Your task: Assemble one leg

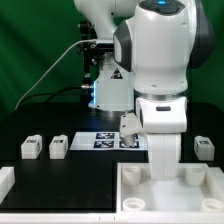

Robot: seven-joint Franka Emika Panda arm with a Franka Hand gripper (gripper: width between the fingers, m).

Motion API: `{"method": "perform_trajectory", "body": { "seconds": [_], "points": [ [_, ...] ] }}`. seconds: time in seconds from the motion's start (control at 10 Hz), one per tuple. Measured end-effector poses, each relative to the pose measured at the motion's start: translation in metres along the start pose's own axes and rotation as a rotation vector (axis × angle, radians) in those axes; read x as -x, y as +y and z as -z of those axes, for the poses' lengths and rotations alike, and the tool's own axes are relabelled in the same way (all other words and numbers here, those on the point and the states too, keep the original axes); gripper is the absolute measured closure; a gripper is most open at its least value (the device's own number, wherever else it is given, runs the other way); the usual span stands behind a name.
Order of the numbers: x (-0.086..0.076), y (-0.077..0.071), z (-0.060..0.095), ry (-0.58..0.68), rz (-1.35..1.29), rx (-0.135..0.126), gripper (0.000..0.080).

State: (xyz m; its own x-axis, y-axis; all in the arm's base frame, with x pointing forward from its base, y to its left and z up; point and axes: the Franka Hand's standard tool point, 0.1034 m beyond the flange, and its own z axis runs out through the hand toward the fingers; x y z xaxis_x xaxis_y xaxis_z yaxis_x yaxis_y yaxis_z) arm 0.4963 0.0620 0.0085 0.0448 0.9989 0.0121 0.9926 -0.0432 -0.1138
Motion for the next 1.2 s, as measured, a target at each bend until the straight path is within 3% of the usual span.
{"method": "perform_trajectory", "body": {
  "seconds": [0.3, 0.5, 0.6, 0.7, 1.2],
  "points": [
    [0.0010, -0.0004, 0.0000, 0.002, 0.023, -0.001, 0.0732],
    [0.0014, -0.0004, -0.0003, 0.002, 0.022, -0.001, 0.0394],
    [0.0015, -0.0005, -0.0003, 0.002, 0.022, -0.001, 0.0394],
    [0.0016, -0.0004, -0.0003, 0.002, 0.022, -0.001, 0.0215],
    [0.0015, 0.0004, 0.0002, 0.002, 0.021, 0.001, 0.0151]
  ]
}}
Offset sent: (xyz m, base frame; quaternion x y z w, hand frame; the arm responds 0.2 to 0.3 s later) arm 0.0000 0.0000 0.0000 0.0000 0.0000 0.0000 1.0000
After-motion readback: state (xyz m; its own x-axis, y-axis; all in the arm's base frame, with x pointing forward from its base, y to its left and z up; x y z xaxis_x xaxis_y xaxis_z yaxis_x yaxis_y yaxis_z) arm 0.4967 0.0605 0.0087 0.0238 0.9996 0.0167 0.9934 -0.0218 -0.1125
